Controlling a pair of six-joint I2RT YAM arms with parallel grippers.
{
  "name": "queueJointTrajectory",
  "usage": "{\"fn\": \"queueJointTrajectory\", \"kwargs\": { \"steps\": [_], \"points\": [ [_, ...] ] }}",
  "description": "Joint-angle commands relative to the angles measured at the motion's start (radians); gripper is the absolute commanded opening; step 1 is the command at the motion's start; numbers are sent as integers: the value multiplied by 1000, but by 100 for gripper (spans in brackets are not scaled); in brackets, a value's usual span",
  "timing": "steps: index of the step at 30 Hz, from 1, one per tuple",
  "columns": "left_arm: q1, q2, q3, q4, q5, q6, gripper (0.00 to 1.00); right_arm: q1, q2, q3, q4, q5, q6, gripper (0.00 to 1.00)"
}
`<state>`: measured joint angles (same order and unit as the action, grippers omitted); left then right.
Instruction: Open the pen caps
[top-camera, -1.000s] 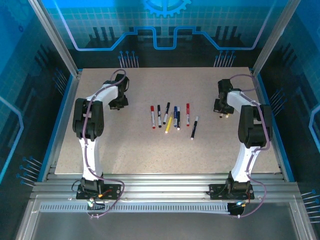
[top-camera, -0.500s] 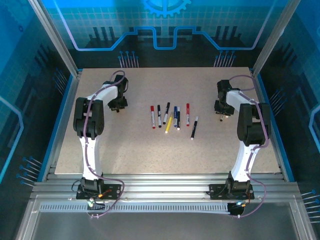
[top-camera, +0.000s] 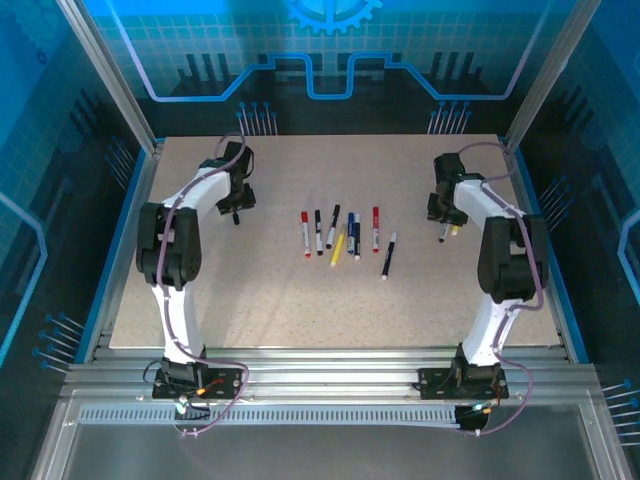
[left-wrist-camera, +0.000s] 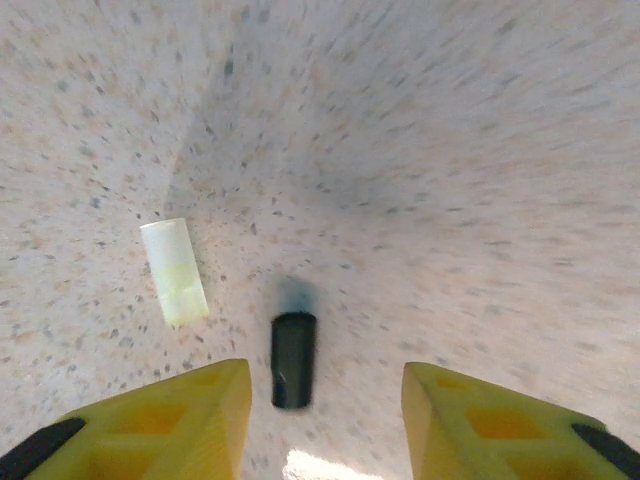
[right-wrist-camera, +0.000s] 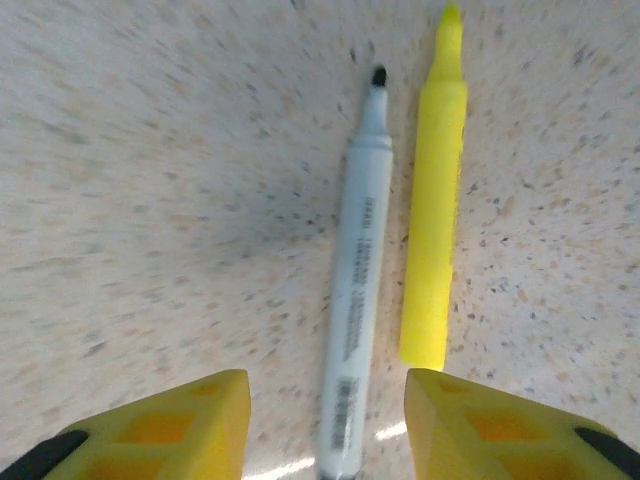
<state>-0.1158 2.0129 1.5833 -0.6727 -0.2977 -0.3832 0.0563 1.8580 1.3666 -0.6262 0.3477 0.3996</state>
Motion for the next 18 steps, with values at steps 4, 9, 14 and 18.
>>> {"fn": "queueJointTrajectory", "kwargs": {
  "steps": [4,9,14,18],
  "points": [
    [-142,-114,-2,98,43,-26,47,154,-179,-57,29,65,23,53],
    [-241,2,69,73,72,-48,47,255,-246,-98,50,28,32,55],
    [-290,112,136,69,89,-65,47,316,-292,-136,69,-48,46,55],
    [-303,169,181,61,104,-72,47,335,-305,-154,78,-70,49,55]
  ]
}}
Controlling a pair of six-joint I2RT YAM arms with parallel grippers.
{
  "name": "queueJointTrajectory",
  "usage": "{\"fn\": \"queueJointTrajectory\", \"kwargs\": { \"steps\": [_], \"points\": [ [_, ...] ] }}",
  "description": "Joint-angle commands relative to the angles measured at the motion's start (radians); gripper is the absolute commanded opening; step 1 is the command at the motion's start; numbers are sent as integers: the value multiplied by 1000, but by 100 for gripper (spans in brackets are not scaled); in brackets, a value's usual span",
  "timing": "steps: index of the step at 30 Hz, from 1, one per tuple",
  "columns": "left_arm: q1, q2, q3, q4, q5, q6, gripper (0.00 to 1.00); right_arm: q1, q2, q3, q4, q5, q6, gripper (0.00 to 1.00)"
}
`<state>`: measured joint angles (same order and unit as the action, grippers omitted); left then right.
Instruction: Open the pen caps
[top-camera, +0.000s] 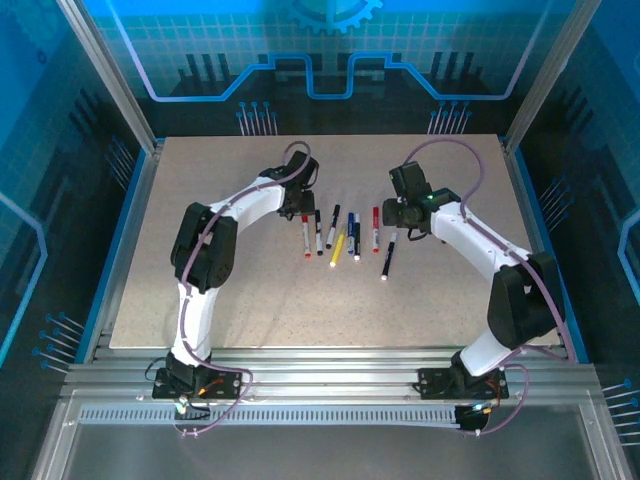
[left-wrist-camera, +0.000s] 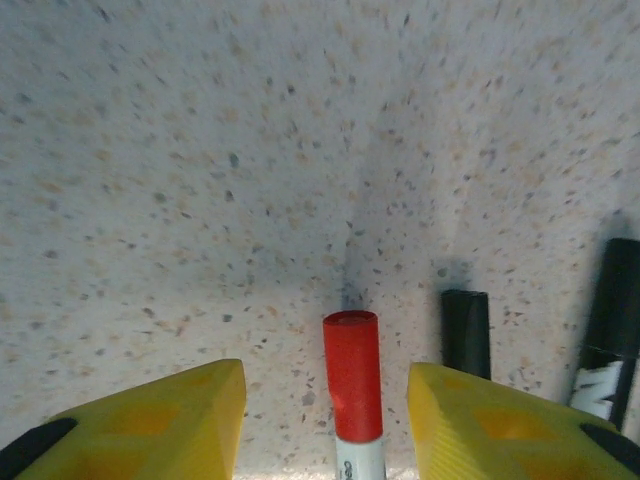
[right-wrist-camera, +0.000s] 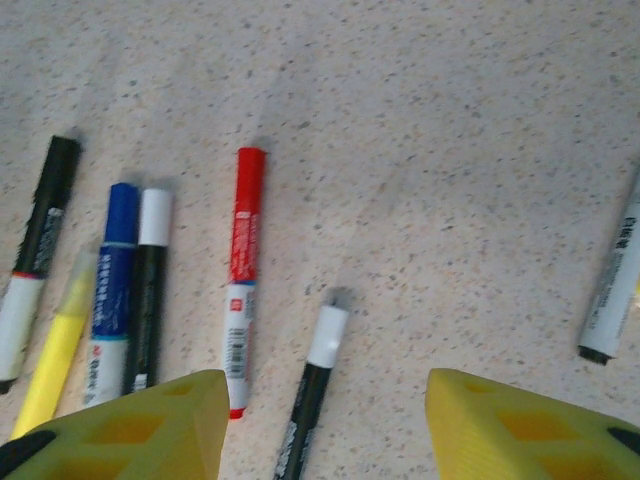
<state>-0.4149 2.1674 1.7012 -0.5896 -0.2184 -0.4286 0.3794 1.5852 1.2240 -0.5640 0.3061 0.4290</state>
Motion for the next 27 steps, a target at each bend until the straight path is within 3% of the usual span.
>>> {"fn": "queueJointTrajectory", "kwargs": {
  "steps": [1,19,27],
  "points": [
    [-6,27,73,-26,27,-28,47,14,-31,-14,19,-32,20,55],
    [-20,124,111,-70,41,-32,43,26,31,1,39,-87,19,55],
    [-22,144,106,-74,47,-32,35,27,36,-9,49,-94,21,53]
  ]
}}
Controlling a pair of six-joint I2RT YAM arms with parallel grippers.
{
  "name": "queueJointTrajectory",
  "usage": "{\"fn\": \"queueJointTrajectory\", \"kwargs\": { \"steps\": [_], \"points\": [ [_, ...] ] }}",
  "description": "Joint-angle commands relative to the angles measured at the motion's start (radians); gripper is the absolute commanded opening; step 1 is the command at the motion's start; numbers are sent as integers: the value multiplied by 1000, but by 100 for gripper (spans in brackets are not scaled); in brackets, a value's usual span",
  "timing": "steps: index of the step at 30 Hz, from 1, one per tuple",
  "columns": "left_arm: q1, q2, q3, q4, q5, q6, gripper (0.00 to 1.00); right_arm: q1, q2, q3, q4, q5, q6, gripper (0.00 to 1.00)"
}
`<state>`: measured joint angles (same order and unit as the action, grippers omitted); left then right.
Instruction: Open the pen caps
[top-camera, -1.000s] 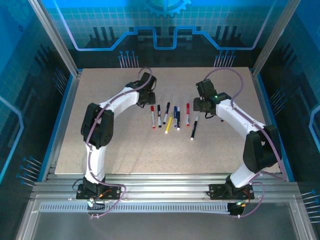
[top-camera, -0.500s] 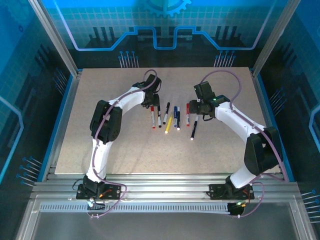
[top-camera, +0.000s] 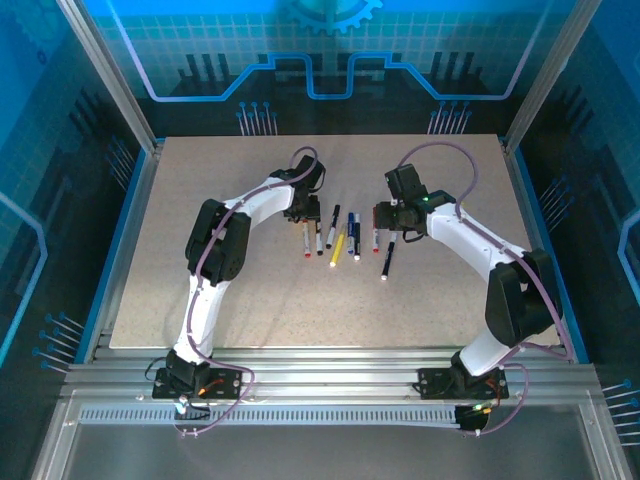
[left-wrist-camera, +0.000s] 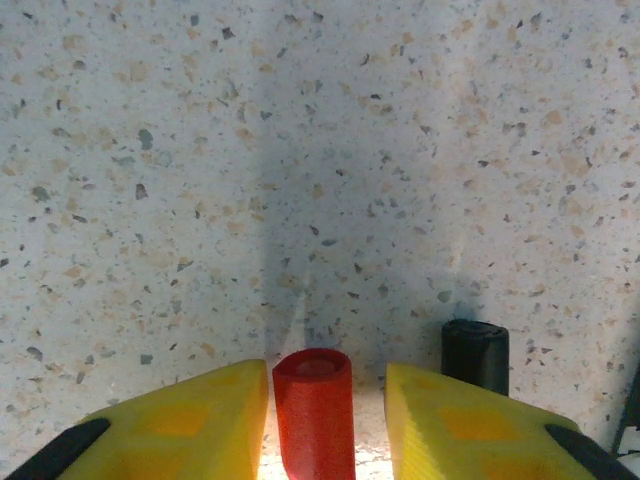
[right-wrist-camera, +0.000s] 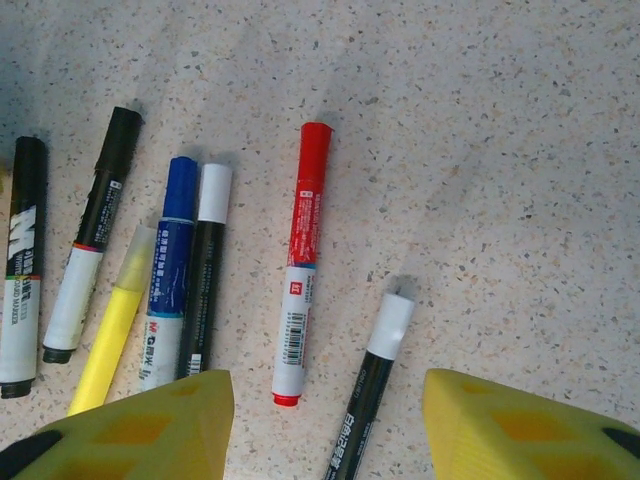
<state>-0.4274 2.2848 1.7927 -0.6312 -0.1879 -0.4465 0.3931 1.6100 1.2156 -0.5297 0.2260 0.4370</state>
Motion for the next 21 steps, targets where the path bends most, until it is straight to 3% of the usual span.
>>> {"fn": "queueJointTrajectory", "kwargs": {
  "steps": [1,14,17,21],
  "points": [
    [-10,28,16,-33,16,-15,33,12,13,-2,16,-20,15,53],
    [-7,-21,15,-52,8,8,12,69,55,-1,78,-133,51,52],
    [-7,-67,-9,-45,11,8,4,81,61,-20,138,-214,60,51],
    [-7,-150,-55,-20,50,3,1,81,68,-81,298,-405,116,50]
  ]
}}
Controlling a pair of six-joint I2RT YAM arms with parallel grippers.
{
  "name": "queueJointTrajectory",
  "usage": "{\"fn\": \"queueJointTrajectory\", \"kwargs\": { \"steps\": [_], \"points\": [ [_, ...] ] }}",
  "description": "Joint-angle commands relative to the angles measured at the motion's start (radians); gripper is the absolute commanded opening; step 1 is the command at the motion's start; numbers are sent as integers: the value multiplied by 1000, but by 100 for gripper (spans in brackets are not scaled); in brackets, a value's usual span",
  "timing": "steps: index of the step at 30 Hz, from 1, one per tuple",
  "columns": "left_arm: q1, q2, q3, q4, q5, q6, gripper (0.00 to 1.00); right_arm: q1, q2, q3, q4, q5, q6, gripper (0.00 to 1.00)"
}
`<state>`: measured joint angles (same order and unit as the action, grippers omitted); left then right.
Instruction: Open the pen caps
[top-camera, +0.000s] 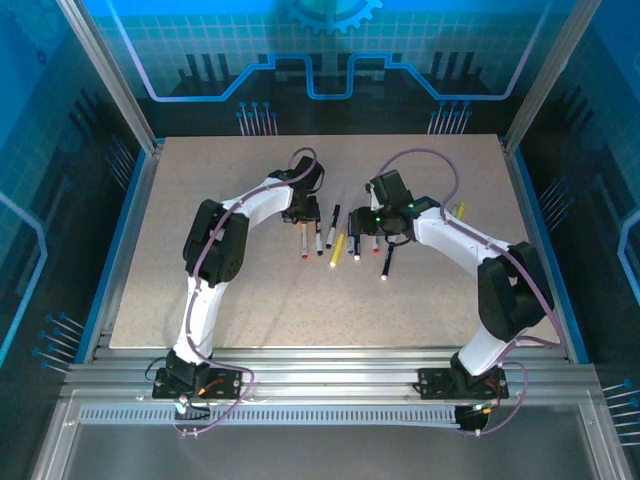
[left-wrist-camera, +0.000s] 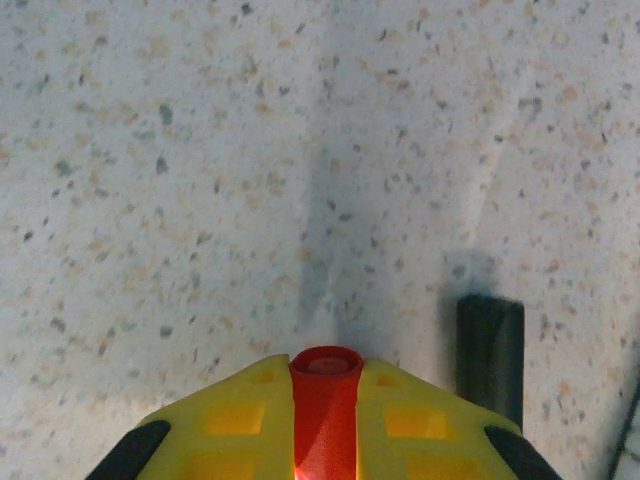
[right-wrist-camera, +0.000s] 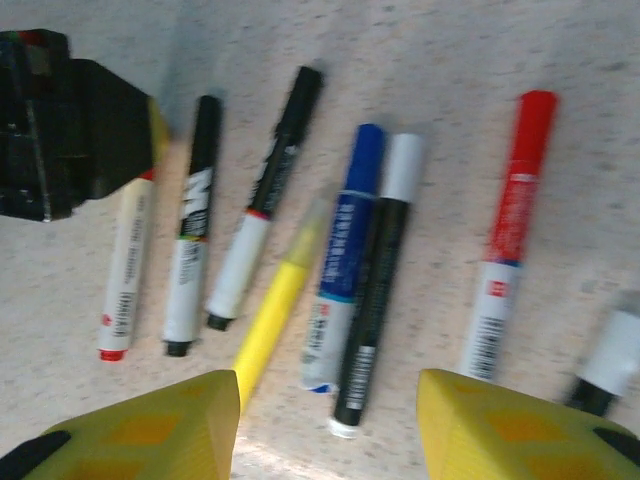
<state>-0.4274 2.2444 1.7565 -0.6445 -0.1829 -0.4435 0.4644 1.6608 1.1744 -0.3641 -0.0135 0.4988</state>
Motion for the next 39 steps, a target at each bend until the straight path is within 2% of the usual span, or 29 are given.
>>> {"fn": "queueJointTrajectory", "kwargs": {
  "steps": [1,6,12,15,18,26,28,29,32,35,36,38,39],
  "points": [
    [-6,-124,-24,-5,57,-3,1,10,22,-54,171,-203,73,49],
    [-5,-186,-53,23,152,-22,0,11,72,-105,372,-373,181,49],
    [-4,-223,-82,61,223,-63,0,12,110,-182,682,-514,333,55],
    [-8,-229,-84,74,245,-79,0,17,136,-207,800,-545,396,56],
    [-10,-227,-80,77,252,-85,0,27,164,-206,852,-563,426,57],
    [-14,-225,-88,91,263,-97,0,77,240,-143,804,-549,409,55],
    [-15,-224,-93,94,269,-101,0,85,258,-131,803,-552,411,52],
    [-16,-224,-95,95,269,-100,0,89,263,-126,801,-551,415,41],
    [-16,-229,-103,92,259,-95,0,89,258,-127,793,-542,417,1],
    [-16,-233,-112,91,246,-92,2,92,237,-128,759,-531,388,0],
    [-15,-233,-115,91,242,-92,7,92,230,-129,747,-529,378,0],
    [-16,-233,-120,94,234,-95,24,93,219,-135,736,-526,366,0],
    [-16,-232,-122,95,232,-95,28,94,215,-137,733,-527,364,0]
  ]
}}
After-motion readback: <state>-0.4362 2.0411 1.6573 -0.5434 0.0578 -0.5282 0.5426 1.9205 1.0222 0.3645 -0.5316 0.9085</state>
